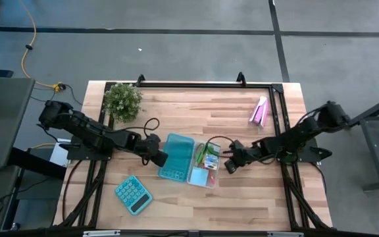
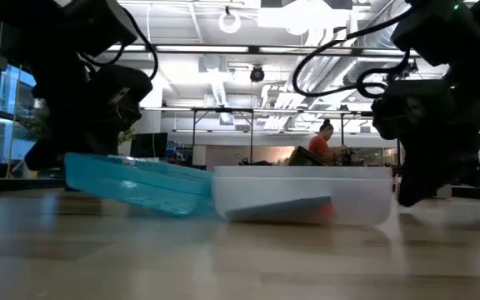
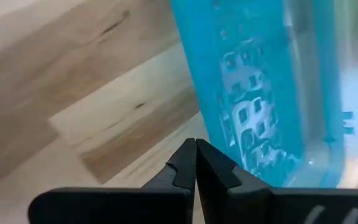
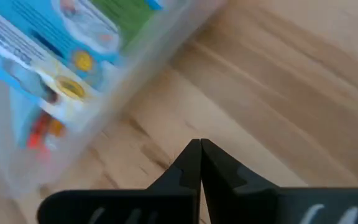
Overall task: Pack school essentials
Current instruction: Close the blue supply box
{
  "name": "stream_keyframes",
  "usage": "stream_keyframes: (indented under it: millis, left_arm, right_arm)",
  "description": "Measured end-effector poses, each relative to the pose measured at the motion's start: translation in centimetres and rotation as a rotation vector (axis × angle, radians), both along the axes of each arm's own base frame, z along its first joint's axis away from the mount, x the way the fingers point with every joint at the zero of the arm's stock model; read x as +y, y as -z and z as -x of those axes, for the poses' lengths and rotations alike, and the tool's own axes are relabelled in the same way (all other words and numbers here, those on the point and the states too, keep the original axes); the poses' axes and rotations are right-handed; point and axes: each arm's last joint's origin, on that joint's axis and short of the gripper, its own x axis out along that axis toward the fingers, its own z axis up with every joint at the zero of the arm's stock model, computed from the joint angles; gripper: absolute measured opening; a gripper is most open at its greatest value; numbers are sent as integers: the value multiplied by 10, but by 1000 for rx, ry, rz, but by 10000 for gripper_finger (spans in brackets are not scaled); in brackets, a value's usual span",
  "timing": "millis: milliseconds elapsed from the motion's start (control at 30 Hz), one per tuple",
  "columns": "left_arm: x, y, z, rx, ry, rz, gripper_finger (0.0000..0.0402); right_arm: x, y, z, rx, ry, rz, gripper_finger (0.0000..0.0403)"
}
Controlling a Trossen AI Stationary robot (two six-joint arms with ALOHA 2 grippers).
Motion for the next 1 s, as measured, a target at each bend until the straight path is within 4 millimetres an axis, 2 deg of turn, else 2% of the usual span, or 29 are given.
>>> stream_keyframes:
  millis: [200,500,667,800,1000]
  left_arm:
    - [-4,-5,-4,-64,10,28,0]
    - [-9,-16,-10,-185,21,63,0]
    - [-10,-30,-19,-247,49,51,0]
    - [-11,-51,-32,-350,81,29,0]
    - [-10,-76,-48,-507,80,-83,0]
  right_arm:
    - [9,6,-17,-123,13,-58,0]
    - [9,4,-17,-144,27,-62,0]
    - [9,4,-16,-141,28,-61,0]
    - [8,4,-16,-134,28,-59,0]
    - [8,0,-20,-195,53,-50,0]
